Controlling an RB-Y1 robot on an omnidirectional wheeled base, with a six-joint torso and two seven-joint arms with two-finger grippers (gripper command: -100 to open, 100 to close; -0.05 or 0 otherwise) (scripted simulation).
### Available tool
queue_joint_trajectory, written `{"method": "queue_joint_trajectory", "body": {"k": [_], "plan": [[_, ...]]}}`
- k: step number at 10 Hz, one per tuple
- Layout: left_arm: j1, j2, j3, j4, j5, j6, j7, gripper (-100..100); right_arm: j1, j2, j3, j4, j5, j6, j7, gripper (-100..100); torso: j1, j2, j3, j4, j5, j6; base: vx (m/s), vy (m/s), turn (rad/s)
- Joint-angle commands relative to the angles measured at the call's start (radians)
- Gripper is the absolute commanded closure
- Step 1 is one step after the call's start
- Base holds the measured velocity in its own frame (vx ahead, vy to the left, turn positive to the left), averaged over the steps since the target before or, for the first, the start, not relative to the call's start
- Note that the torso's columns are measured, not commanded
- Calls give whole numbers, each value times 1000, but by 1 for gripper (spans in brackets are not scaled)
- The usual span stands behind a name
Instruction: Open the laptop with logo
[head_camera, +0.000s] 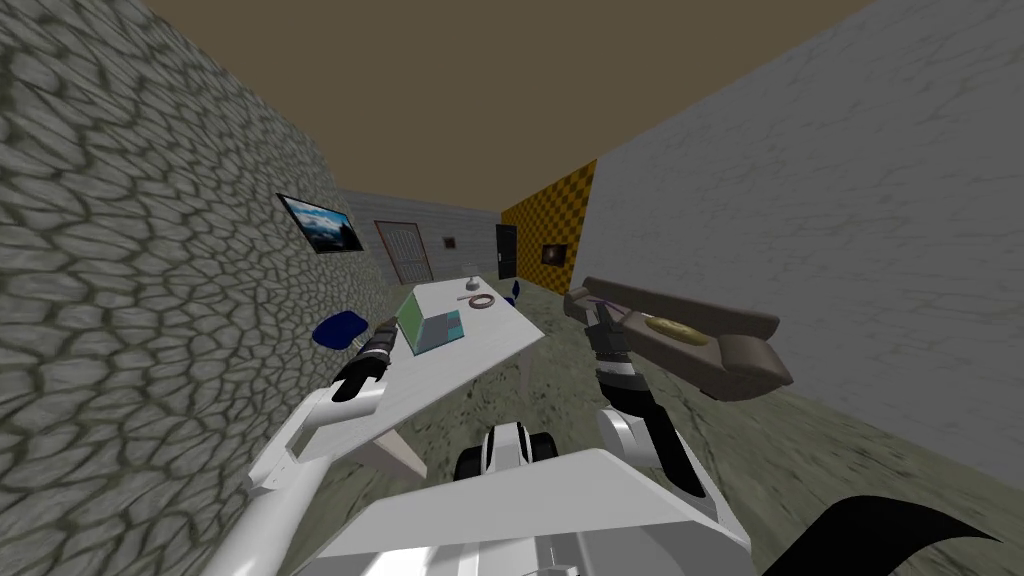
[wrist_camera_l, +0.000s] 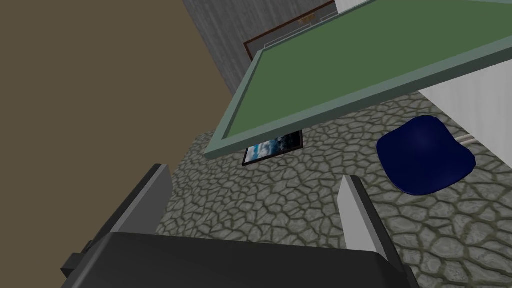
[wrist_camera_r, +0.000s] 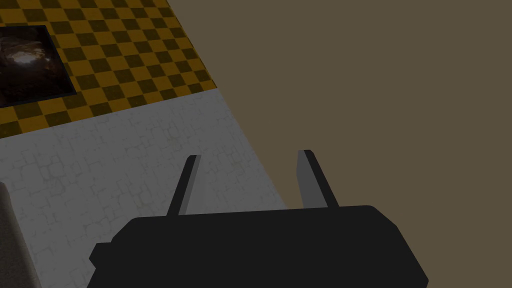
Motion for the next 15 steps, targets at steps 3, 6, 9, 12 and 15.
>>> {"method": "queue_joint_trajectory", "body": {"k": [3,6,9,12,15], "plan": [[-55,53,22,37,-26,107,1,-100,0,0,0,0,0,0,0,0,0,0,0,0,0,0,2,26,-162],[-51,46,20,26,-24,105,0,-100,0,0,0,0,0,0,0,0,2,-4,-2,-1,0,0,47,34,-31],[-29,79,3,25,-62,114,-42,100,0,0,0,0,0,0,0,0,-4,1,1,-1,1,2,25,-45,-16],[7,132,-26,23,-126,126,-113,100,0,0,0,0,0,0,0,0,-5,-7,-4,-4,1,7,57,-125,-40],[25,146,-32,49,-181,105,-149,100,0,0,0,0,0,0,0,0,2,-4,-2,-2,2,5,40,-87,-6]]}}
